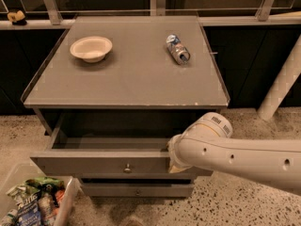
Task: Open top drawer
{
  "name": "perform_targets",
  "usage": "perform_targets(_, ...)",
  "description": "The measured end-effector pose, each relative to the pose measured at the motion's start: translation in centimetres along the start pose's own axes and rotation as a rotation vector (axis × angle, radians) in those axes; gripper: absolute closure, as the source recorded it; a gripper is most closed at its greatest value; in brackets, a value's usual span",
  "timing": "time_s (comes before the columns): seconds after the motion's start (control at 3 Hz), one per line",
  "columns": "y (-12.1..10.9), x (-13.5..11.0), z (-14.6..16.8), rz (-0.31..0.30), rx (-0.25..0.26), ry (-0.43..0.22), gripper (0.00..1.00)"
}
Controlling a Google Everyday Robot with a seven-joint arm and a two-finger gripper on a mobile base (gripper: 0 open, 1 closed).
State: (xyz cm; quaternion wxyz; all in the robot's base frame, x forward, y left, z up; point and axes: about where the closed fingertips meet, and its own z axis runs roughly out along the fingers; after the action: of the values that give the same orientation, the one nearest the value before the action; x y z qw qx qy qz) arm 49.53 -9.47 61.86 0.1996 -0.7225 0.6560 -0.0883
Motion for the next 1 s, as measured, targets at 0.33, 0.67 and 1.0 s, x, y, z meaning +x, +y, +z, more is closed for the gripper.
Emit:
perform_targets(0.33, 0.58, -0.04, -0.12, -0.009, 0.006, -0.002, 1.00)
perform_targets(0.67, 0.58, -0.09, -0.22, -0.009, 0.006, -0.002, 1.00)
perform_targets(1.0, 1.12, -0.18, -0.42, -0.006, 0.005, -0.002, 1.00)
